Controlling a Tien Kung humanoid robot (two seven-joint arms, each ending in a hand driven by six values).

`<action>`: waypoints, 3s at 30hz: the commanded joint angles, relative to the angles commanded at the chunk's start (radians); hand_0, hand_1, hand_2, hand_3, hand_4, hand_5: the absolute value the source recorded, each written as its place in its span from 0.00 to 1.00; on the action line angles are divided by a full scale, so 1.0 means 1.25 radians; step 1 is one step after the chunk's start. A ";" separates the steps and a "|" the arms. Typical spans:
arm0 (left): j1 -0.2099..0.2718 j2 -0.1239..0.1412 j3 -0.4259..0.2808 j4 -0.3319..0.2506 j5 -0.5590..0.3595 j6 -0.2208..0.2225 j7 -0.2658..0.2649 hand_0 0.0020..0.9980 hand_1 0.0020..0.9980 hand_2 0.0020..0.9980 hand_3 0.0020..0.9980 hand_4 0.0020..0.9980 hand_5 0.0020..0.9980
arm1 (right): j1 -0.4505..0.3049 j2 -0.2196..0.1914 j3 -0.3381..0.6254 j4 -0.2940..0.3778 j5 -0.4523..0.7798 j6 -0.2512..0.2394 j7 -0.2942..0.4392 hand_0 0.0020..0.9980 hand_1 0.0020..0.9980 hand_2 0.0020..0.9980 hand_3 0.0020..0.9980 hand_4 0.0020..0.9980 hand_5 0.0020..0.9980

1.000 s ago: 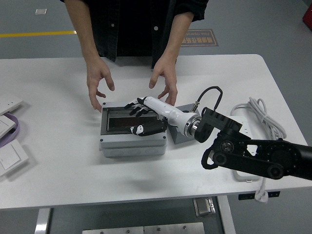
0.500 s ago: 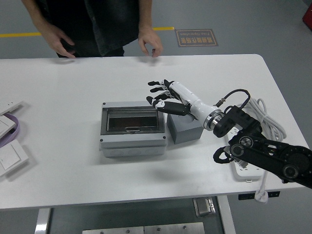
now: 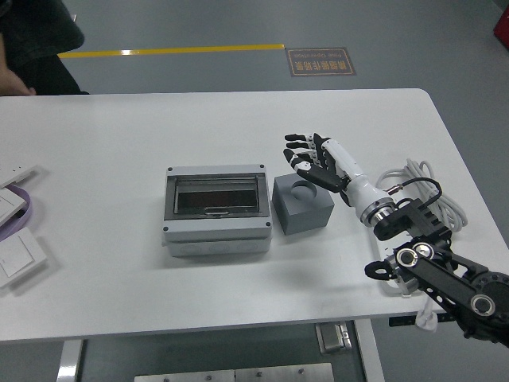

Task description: Pick up the cylinder from the cube,place it in the box,flap close box

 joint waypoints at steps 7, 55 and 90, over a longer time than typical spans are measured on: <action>0.004 0.000 -0.007 -0.002 0.003 0.003 -0.004 0.59 0.58 0.55 0.62 0.68 0.25 | -0.025 -0.007 0.067 0.005 -0.038 -0.011 0.055 0.79 0.71 0.73 0.72 0.64 0.46; -0.028 -0.021 -0.022 0.009 -0.018 0.005 -0.018 0.59 0.58 0.55 0.62 0.68 0.26 | -0.069 -0.018 0.258 -0.013 0.240 -0.027 0.219 0.79 0.69 0.68 0.67 0.65 0.41; -0.028 -0.016 -0.083 0.011 0.039 -0.005 -0.016 0.59 0.59 0.55 0.62 0.68 0.26 | -0.079 -0.014 0.258 -0.031 0.261 -0.023 0.205 0.79 0.70 0.69 0.68 0.70 0.14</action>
